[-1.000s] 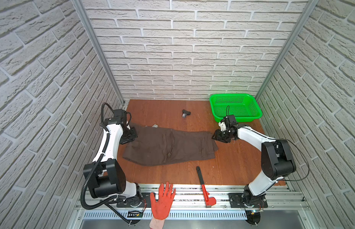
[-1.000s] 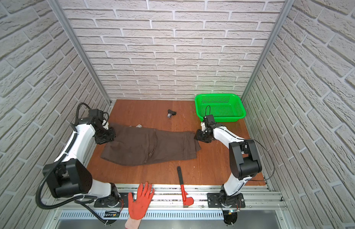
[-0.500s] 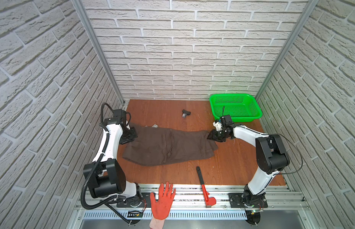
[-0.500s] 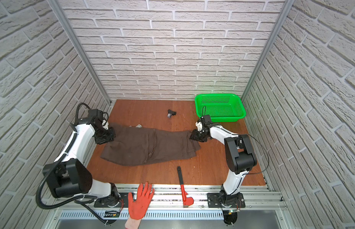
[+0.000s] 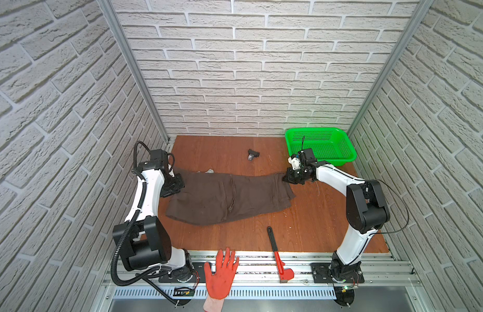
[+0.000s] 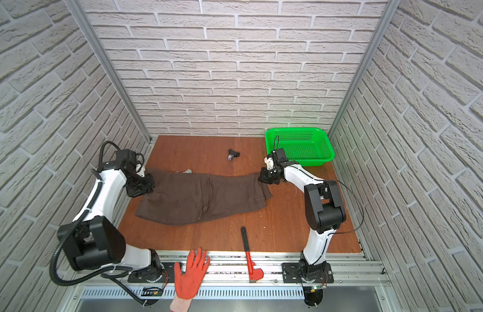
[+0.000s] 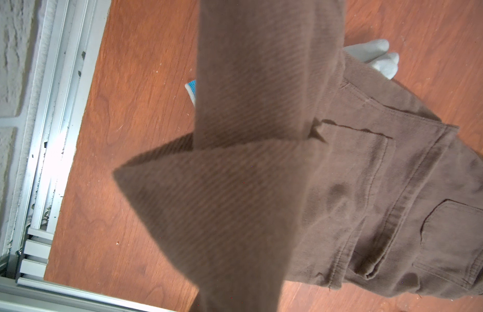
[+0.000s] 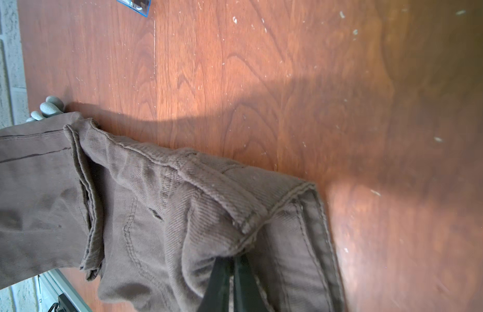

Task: Fold and stack the trousers
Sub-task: Smooth out the trousers at the center of the table.

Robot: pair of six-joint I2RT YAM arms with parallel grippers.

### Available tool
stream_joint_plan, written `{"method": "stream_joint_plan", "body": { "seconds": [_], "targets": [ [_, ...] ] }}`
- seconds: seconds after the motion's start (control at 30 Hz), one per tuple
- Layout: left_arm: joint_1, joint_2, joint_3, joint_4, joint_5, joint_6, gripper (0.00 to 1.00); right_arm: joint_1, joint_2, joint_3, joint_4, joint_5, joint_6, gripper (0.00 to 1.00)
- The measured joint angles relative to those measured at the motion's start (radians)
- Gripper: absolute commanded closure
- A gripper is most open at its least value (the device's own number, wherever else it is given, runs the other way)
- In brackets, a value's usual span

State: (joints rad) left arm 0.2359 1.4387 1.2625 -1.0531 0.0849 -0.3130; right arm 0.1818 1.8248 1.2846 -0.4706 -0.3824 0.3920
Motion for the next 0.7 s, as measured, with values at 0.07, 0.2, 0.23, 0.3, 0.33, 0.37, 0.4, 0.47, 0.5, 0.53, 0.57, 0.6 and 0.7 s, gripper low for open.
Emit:
{"method": "stream_joint_plan", "body": {
  "seconds": [0.07,0.2,0.23,0.3,0.33,0.37,0.4,0.47,0.5,0.53,0.57,0.6,0.7],
  "targets": [
    [0.002,0.000,0.000,0.000,0.002,0.003,1.00,0.004,0.001,0.037,-0.020,0.019,-0.003,0.94],
    [0.005,0.000,0.000,-0.002,0.006,0.005,1.00,0.010,0.017,0.091,-0.046,0.059,-0.002,0.74],
    [0.005,-0.001,0.000,-0.003,0.006,0.006,1.00,0.009,0.026,0.096,-0.047,0.075,-0.003,0.64],
    [0.005,-0.003,0.000,-0.003,0.006,0.006,1.00,0.009,0.048,0.099,-0.053,0.105,-0.005,0.50],
    [0.005,-0.005,0.000,-0.003,0.007,0.006,1.00,0.008,0.054,0.097,-0.058,0.122,-0.008,0.47],
    [0.005,-0.007,0.000,-0.003,0.007,0.006,1.00,0.008,0.056,0.092,-0.066,0.140,-0.008,0.44],
    [0.005,-0.009,0.000,-0.003,0.007,0.006,1.00,0.008,0.056,0.088,-0.076,0.158,-0.011,0.43],
    [0.005,-0.011,0.000,-0.004,0.008,0.006,1.00,0.006,0.048,0.082,-0.090,0.185,-0.020,0.41],
    [0.005,-0.012,0.000,-0.004,0.009,0.006,1.00,0.006,0.039,0.075,-0.095,0.194,-0.027,0.39],
    [0.005,-0.012,0.000,-0.004,0.009,0.006,1.00,0.006,0.027,0.066,-0.094,0.198,-0.034,0.39],
    [0.005,-0.012,0.000,-0.004,0.009,0.006,1.00,0.006,0.010,0.053,-0.095,0.198,-0.041,0.38],
    [0.005,-0.012,0.000,-0.004,0.010,0.006,1.00,0.006,-0.010,0.038,-0.095,0.196,-0.049,0.38],
    [0.005,-0.013,0.000,-0.004,0.010,0.006,1.00,0.006,-0.048,0.006,-0.087,0.174,-0.075,0.37]
  ]
}}
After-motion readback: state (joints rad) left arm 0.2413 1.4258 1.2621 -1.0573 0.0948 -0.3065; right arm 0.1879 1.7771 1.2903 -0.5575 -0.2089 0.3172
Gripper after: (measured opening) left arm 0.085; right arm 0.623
